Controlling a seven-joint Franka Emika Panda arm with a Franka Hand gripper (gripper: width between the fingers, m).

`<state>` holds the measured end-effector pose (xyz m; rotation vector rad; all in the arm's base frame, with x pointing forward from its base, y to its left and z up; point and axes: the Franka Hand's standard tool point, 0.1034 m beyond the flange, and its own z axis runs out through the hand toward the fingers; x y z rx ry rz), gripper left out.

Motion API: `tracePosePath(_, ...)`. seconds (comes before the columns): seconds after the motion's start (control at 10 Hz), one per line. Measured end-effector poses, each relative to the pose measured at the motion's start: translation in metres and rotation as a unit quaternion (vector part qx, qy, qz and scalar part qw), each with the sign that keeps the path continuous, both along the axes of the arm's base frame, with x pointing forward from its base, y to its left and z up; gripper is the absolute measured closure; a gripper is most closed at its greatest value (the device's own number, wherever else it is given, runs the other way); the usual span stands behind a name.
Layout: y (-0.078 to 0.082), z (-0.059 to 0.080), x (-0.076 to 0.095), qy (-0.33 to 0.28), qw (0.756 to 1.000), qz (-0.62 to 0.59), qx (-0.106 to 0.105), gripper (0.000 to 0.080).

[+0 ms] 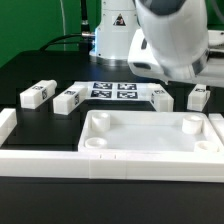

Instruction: Assemble desk

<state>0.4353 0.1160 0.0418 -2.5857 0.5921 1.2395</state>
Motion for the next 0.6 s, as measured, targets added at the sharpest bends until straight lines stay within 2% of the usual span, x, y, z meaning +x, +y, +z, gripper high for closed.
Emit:
tracePosePath(0.2, 0.002, -0.015, -0.012, 0.043, 0.999, 0.001, 0.010, 0.0150)
tracePosePath(0.3, 0.008, -0.019, -0.011, 0.046, 0.999, 0.002, 0.007, 0.0150)
tracePosePath(0.5, 0.020, -0.018, -0.012, 0.049, 0.999, 0.003, -0.002, 0.0150)
tracePosePath(0.6, 0.019, -0.018, -0.012, 0.048, 0.999, 0.004, -0.001, 0.0150)
